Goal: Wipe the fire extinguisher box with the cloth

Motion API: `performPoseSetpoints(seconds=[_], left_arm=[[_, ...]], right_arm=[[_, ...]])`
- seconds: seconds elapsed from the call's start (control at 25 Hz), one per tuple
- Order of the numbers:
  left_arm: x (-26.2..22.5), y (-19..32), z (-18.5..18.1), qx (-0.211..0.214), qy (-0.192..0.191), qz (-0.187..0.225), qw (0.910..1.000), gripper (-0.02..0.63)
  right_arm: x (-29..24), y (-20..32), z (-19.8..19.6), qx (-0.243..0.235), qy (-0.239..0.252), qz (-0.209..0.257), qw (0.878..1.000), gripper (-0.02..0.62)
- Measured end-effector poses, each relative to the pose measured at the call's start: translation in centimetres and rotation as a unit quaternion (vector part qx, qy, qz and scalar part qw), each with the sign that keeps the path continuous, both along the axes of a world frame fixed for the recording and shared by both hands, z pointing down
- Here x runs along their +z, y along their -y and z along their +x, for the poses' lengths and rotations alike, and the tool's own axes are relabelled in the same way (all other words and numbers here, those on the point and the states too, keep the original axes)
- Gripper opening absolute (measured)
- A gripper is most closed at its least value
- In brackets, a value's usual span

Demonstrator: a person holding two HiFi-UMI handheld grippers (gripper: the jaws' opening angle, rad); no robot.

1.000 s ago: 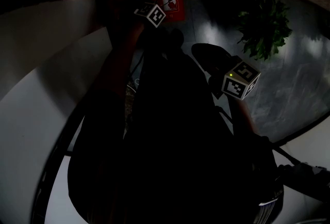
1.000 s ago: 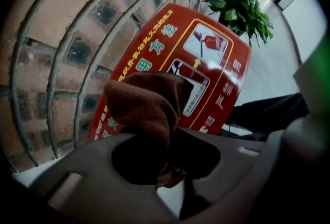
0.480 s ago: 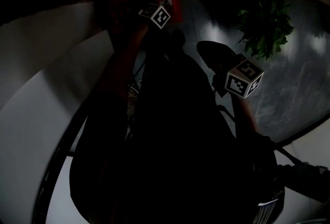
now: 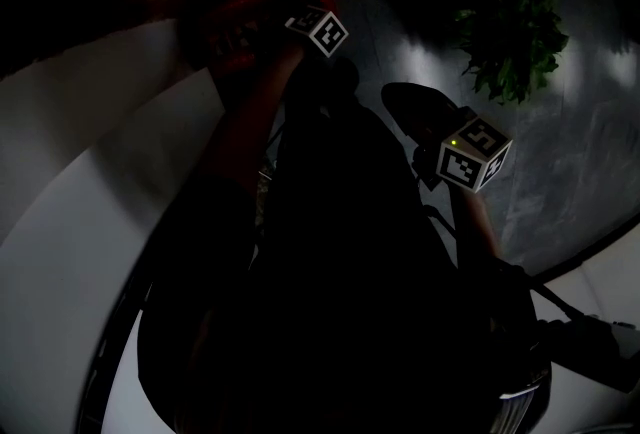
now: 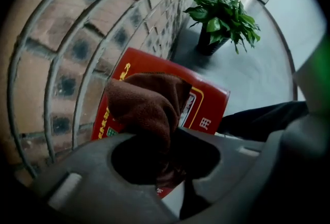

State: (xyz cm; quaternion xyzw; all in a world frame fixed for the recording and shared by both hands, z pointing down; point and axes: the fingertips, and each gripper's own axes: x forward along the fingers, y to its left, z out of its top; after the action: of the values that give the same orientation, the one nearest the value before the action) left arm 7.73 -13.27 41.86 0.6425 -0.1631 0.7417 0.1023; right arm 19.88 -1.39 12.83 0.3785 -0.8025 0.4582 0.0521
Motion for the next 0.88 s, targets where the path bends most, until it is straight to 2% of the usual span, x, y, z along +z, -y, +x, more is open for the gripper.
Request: performPoseSetpoints(seconds=[0.36,0.44,0.6,0.88], left_arm=[[0.1,-0.1,1.0,0.015,0.011,-0.014,0.9997,0.098],[-0.1,-0.2,1.7,0.027,0.002,-0.007,0.9996,0.098],[-0.1,-0.7,5.5,0.046,-0.038,-0.002,0.9983,0.098],[-0.1,-0.9,6.5,0.036,-0.035,-0.029,0.9983,0.098]], right_arm=[[0.2,-0.7,1.2,0.015,0.004,-0.004,1.000,0.000],[0.5,-1.1,1.2,0.020,0.014,-0.017,1.000,0.000],[0.6,-1.4,1.2,0.019,0.018,-0.020,0.999,0.000],[0.1,-2.3,1.9,0.026,0.008,-0.016,1.000,0.000]])
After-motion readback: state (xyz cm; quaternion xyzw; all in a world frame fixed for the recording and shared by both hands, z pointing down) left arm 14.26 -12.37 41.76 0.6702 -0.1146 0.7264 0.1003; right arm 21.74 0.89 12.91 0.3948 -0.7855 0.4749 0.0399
